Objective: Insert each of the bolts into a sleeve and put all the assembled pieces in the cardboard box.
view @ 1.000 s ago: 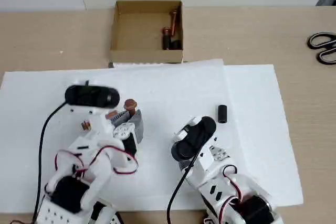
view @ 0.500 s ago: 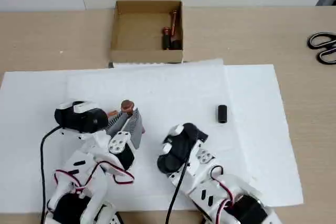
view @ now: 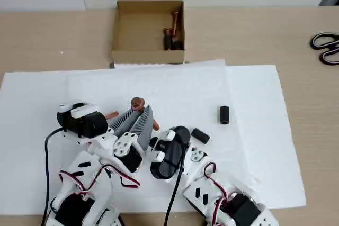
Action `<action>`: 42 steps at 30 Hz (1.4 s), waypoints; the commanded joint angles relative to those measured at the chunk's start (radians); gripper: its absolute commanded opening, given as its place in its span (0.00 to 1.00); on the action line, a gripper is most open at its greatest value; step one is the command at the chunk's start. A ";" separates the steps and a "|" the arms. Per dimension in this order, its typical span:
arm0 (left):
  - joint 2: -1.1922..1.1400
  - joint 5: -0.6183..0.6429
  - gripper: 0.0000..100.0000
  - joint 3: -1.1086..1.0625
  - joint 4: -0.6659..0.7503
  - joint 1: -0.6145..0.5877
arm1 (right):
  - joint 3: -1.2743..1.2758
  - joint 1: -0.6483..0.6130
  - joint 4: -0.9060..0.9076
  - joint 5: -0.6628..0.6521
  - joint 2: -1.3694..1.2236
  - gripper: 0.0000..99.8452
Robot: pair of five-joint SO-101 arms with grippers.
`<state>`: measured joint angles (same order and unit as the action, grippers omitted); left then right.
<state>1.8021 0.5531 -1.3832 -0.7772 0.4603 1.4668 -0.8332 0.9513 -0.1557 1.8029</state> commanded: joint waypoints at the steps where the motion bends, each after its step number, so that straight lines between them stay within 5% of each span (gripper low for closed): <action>1: 0.014 -0.009 0.01 0.042 -0.035 0.011 | -0.009 0.062 -0.047 -0.008 0.012 0.00; 42: 0.012 0.011 0.01 -0.004 -0.071 0.064 | -0.046 0.021 -0.113 -0.046 0.012 0.00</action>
<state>1.8082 0.5669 -1.3832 -0.8477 0.5125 1.4745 -0.8009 0.8777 -0.1987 1.7998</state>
